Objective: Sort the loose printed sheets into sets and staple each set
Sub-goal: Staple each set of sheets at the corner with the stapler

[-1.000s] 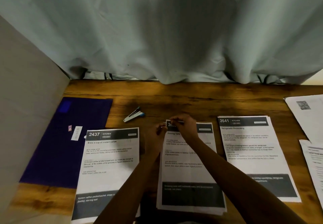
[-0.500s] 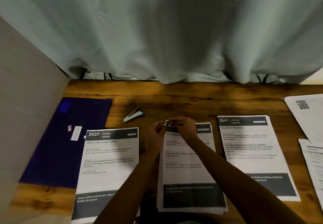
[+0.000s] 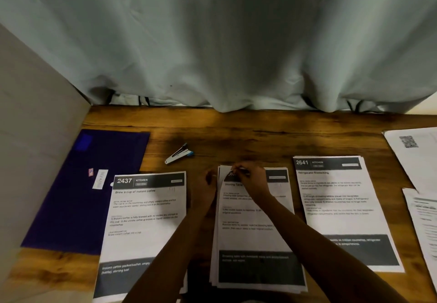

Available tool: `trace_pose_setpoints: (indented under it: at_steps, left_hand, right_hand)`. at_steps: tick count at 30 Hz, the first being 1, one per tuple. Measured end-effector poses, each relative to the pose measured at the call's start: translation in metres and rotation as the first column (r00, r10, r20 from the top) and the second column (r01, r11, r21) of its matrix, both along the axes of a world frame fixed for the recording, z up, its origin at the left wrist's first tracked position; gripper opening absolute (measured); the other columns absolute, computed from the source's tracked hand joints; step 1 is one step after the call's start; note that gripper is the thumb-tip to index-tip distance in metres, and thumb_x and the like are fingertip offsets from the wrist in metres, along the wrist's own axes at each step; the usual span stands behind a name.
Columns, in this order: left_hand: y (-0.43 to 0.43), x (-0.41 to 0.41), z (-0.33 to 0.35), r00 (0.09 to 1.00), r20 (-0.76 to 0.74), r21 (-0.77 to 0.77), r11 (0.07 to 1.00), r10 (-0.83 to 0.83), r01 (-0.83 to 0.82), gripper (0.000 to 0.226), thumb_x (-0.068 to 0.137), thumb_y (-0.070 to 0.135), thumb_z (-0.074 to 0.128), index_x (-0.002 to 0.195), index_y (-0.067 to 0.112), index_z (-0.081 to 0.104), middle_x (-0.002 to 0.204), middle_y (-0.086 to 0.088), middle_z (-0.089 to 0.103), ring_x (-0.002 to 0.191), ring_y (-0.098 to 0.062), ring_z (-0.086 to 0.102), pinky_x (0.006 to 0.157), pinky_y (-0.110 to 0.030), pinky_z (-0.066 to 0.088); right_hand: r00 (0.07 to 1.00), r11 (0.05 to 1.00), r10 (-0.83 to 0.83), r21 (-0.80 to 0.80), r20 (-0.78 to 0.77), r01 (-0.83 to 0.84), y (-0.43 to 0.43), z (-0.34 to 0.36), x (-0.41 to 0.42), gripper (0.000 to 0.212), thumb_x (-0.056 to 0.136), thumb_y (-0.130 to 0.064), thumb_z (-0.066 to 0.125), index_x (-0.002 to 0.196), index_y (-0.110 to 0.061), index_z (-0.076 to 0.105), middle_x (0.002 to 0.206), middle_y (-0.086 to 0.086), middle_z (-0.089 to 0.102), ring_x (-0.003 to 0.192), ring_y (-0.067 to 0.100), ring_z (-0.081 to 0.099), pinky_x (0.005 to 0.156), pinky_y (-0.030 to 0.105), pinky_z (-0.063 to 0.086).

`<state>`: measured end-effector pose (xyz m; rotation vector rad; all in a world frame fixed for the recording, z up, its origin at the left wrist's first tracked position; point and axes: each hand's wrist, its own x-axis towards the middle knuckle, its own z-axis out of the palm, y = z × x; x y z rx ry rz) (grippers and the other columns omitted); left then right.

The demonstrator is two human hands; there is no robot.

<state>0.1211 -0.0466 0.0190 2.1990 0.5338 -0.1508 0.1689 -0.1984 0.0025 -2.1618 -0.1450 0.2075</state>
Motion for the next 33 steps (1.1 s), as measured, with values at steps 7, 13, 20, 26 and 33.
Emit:
trace_pose_setpoints:
  at_steps: [7,13,20,26,33]
  left_hand:
    - [-0.011,0.015,-0.005,0.991,-0.131,-0.062,0.998,-0.027,0.019,0.04,0.099,0.025,0.045,0.139,0.019,0.042,0.138,-0.009,0.05,0.124,-0.024,0.049,0.101,-0.037,0.043]
    - [-0.005,0.023,-0.012,0.953,-0.226,0.068,0.972,-0.203,0.223,0.05,0.099,0.027,0.045,0.146,0.022,0.03,0.145,-0.012,0.039,0.13,-0.028,0.042,0.104,-0.037,0.038]
    - [-0.001,0.027,-0.013,0.926,-0.259,0.159,0.934,-0.275,0.321,0.057,0.091,0.033,0.058,0.142,0.025,0.034,0.147,-0.014,0.028,0.128,-0.031,0.041,0.106,-0.042,0.039]
    - [0.001,0.028,-0.013,0.895,-0.258,0.383,0.812,-0.365,0.441,0.061,0.095,0.038,0.049,0.149,0.032,0.021,0.147,-0.014,0.024,0.132,-0.031,0.033,0.109,-0.04,0.035]
    - [0.006,0.033,-0.017,0.902,-0.189,0.498,0.754,-0.389,0.429,0.042,0.095,0.035,0.05,0.136,0.028,0.046,0.149,-0.006,0.026,0.131,-0.026,0.035,0.106,-0.035,0.034]
  right_hand:
    - [0.999,0.998,-0.041,0.038,-0.03,0.042,0.002,-0.005,-0.005,0.015,0.09,-0.006,0.058,0.094,-0.017,0.068,0.095,-0.005,0.065,0.087,0.0,0.056,0.072,-0.003,0.038]
    - [0.997,0.998,-0.052,0.016,-0.06,0.053,0.003,-0.008,-0.006,0.017,0.091,-0.003,0.055,0.096,-0.013,0.067,0.096,-0.004,0.063,0.089,0.005,0.056,0.072,-0.001,0.038]
    - [0.995,0.998,-0.067,0.016,-0.079,0.069,0.002,-0.008,-0.008,0.018,0.092,-0.004,0.053,0.097,-0.013,0.066,0.102,-0.002,0.062,0.093,0.007,0.054,0.084,0.015,0.042]
    - [0.993,0.998,-0.066,-0.003,-0.095,0.066,0.002,-0.01,-0.006,0.018,0.092,-0.005,0.052,0.098,-0.015,0.066,0.103,-0.002,0.063,0.092,0.004,0.054,0.073,0.002,0.037]
    - [0.991,0.997,-0.083,-0.009,-0.102,0.083,0.003,-0.01,-0.006,0.018,0.092,-0.005,0.054,0.099,-0.014,0.067,0.101,-0.002,0.064,0.089,0.004,0.055,0.073,0.002,0.039]
